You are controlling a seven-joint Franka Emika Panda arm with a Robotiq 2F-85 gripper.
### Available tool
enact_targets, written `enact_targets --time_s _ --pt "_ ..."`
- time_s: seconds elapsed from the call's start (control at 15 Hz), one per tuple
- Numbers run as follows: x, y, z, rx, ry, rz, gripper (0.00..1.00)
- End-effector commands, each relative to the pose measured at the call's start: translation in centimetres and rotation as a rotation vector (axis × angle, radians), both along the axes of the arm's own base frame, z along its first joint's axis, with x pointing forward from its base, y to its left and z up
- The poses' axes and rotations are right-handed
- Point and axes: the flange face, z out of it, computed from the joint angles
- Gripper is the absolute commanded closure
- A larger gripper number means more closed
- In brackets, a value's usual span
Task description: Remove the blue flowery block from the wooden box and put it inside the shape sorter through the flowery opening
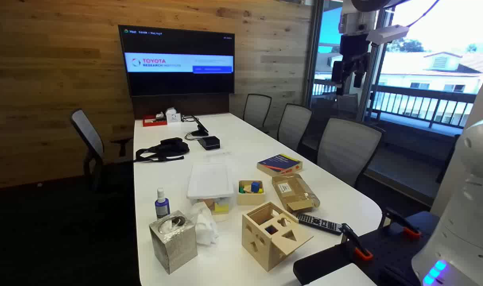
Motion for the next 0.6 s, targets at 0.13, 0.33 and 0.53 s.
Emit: enact_targets --time_s 0.13,0.33,0.53 --pt "0.0 0.0 0.1 0.0 0.001 0.0 0.0" --pt "3.4 -0.3 -3.1 0.035 -0.011 0.046 0.0" --pt "7.9 0.6 -7.9 0.077 -0.037 0.147 0.0"
